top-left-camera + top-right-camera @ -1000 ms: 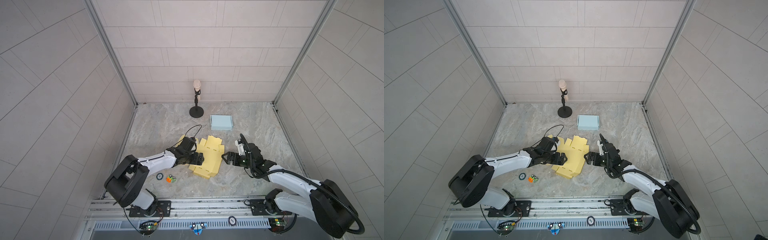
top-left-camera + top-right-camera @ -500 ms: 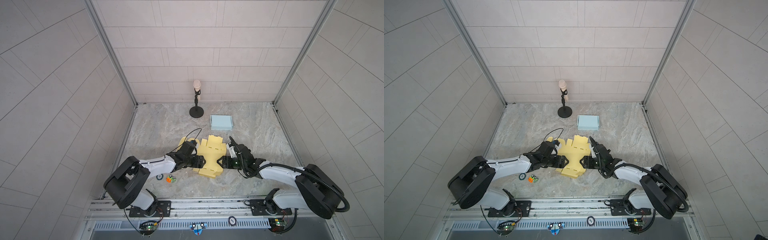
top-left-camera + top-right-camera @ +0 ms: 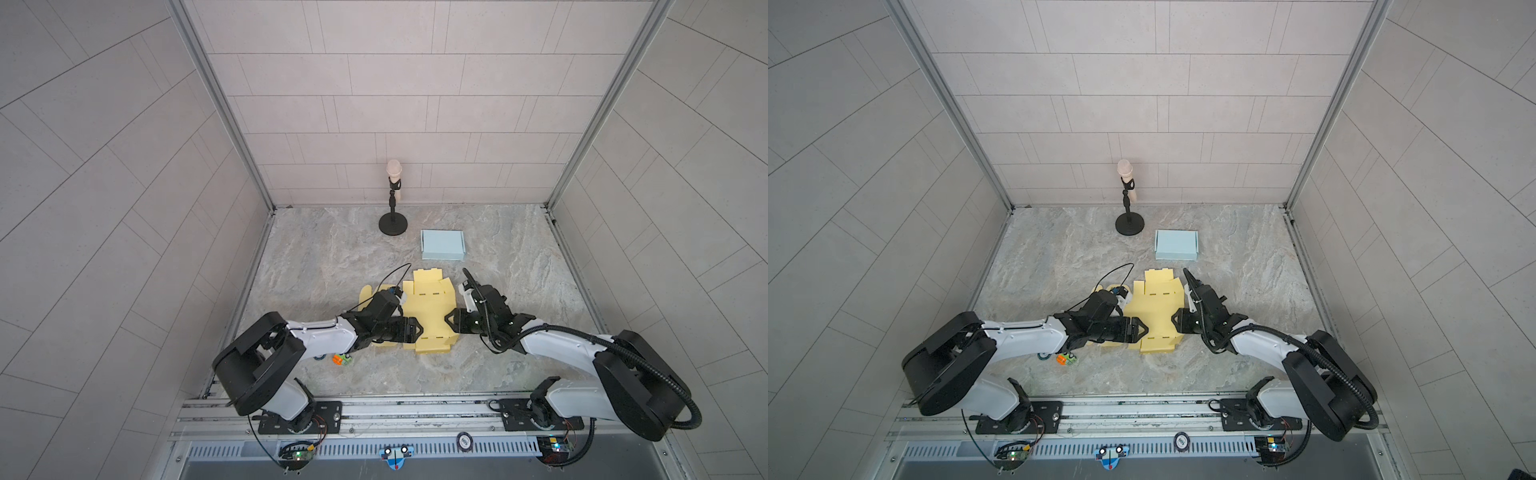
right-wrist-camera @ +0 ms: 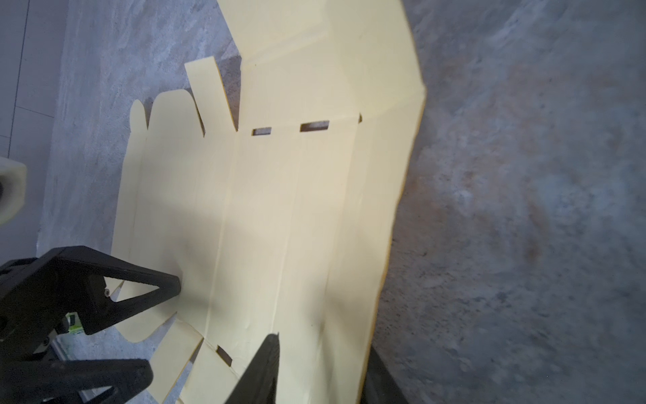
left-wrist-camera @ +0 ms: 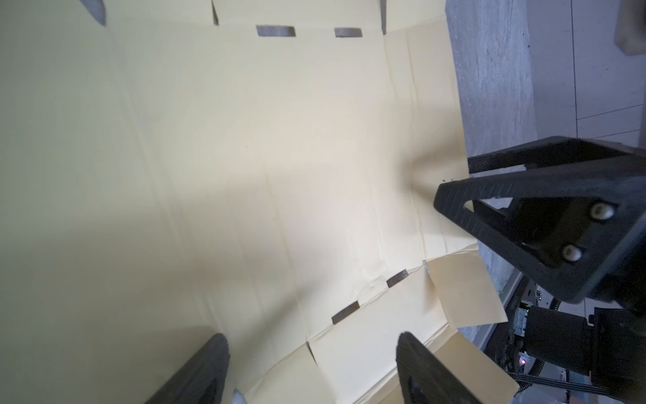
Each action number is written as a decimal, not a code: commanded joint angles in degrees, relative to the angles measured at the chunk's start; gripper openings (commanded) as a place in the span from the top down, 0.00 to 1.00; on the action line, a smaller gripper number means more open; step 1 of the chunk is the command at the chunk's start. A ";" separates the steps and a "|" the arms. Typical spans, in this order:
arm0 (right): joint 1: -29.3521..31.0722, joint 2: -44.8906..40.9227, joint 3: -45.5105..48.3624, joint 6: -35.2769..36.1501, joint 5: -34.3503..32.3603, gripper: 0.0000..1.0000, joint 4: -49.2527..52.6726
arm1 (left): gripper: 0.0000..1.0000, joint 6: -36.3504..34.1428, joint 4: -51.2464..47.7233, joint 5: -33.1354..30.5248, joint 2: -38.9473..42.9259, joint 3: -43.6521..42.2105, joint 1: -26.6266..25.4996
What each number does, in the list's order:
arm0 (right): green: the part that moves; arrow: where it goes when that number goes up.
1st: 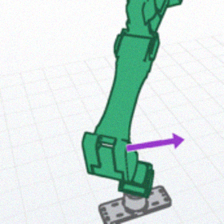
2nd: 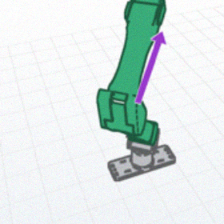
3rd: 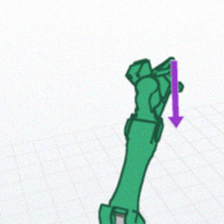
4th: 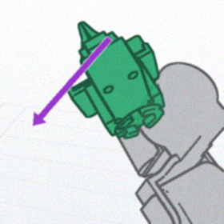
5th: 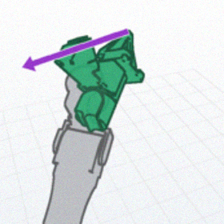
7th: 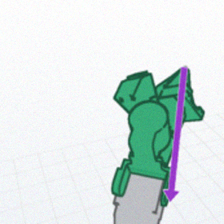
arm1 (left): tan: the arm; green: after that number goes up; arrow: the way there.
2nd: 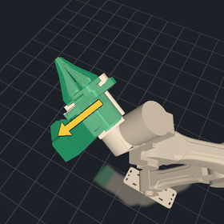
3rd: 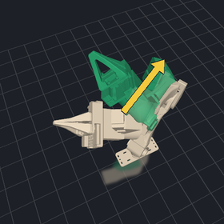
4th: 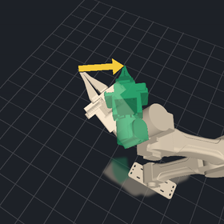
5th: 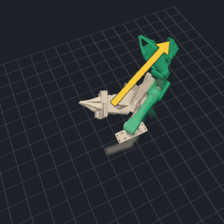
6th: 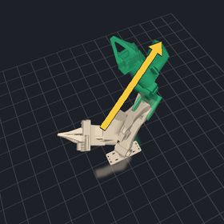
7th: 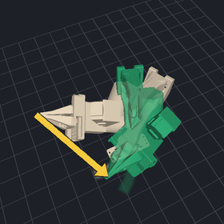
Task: Fold the paper box
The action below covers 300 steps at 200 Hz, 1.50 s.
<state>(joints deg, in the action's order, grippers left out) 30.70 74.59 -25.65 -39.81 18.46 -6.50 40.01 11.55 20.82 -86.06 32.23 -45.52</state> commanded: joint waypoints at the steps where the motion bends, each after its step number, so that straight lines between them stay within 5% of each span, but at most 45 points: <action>1: -0.23 0.20 -0.80 0.74 -0.80 0.63 0.96 | 0.21 -0.33 -1.65 -0.34 0.30 0.54 -0.26; 164: -1.19 -1.41 -1.63 3.53 -4.39 0.89 5.80 | 0.23 0.08 0.03 -0.08 -0.53 0.27 -0.27; 231: -1.11 -3.89 -11.89 18.88 -10.20 0.97 26.88 | 0.28 -1.19 -1.40 -0.96 4.31 1.51 0.21; 246: -0.75 -3.49 -14.50 21.86 -11.32 0.98 31.20 | 0.35 -1.71 -1.37 -0.92 4.91 2.08 1.26; 272: -0.70 -4.26 -15.01 22.89 -12.05 0.98 32.35 | 0.65 -2.86 -1.58 -0.25 3.79 5.22 3.94; 300: -0.48 -4.36 -15.12 23.08 -11.71 1.00 31.87 | 0.84 -3.36 -0.57 -0.26 0.31 10.48 5.74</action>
<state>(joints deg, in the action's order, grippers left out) 29.65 71.22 -40.47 -19.33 8.14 22.20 38.13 9.76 20.69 -83.53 38.09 -41.23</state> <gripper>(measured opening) 0.064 0.211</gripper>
